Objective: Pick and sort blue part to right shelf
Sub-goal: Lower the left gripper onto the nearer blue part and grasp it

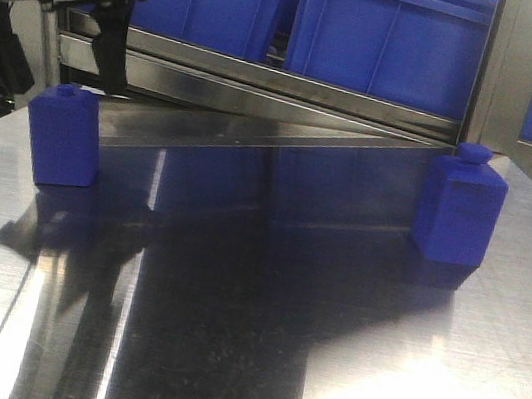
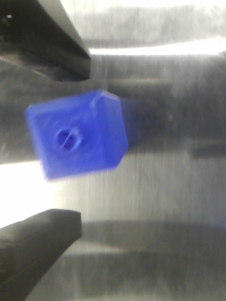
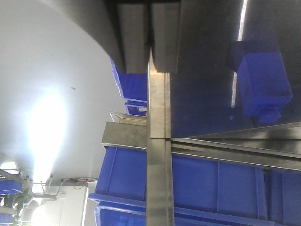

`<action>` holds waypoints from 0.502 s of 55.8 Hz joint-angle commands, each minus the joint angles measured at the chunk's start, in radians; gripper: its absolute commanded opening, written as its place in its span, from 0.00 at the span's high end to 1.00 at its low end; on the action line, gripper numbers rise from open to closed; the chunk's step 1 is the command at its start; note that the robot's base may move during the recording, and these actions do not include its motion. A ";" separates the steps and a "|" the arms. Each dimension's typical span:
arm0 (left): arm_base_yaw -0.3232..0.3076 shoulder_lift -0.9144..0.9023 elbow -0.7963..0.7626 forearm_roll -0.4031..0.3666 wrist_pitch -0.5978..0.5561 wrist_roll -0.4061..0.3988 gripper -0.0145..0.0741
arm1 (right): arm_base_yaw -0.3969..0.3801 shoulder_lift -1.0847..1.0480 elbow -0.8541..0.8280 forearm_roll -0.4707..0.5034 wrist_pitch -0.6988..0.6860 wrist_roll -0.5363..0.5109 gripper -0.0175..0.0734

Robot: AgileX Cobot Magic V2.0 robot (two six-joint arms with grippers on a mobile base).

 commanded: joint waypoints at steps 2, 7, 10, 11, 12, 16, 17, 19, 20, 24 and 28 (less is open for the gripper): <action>-0.003 -0.029 -0.033 0.011 -0.034 -0.017 0.17 | -0.002 -0.017 -0.009 -0.003 -0.088 -0.008 0.77; -0.005 -0.011 -0.033 0.011 -0.034 -0.018 0.17 | -0.002 -0.017 -0.009 -0.003 -0.088 -0.008 0.77; -0.005 0.000 -0.033 0.011 -0.032 -0.018 0.17 | -0.002 -0.017 -0.009 -0.003 -0.088 -0.008 0.77; -0.005 0.004 -0.033 0.009 -0.032 -0.018 0.17 | -0.002 -0.017 -0.009 -0.003 -0.088 -0.008 0.77; -0.005 0.010 -0.033 0.007 -0.026 -0.018 0.17 | -0.002 -0.017 -0.009 -0.003 -0.088 -0.008 0.77; -0.005 0.023 -0.033 -0.001 -0.012 -0.018 0.17 | -0.002 -0.017 -0.009 -0.003 -0.088 -0.008 0.77; -0.005 0.027 -0.033 -0.001 -0.007 -0.018 0.17 | -0.002 -0.017 -0.009 -0.003 -0.088 -0.008 0.77; -0.005 0.032 -0.033 -0.003 -0.002 -0.018 0.17 | -0.002 -0.017 -0.009 -0.003 -0.088 -0.008 0.77; -0.005 0.032 -0.033 -0.003 -0.003 -0.018 0.17 | -0.002 -0.017 -0.009 -0.003 -0.088 -0.008 0.77; -0.005 0.032 -0.036 -0.003 -0.002 -0.018 0.18 | -0.002 -0.017 -0.009 -0.003 -0.088 -0.008 0.77; -0.005 0.032 -0.043 -0.007 0.007 -0.018 0.18 | -0.002 -0.017 -0.009 -0.003 -0.088 -0.008 0.77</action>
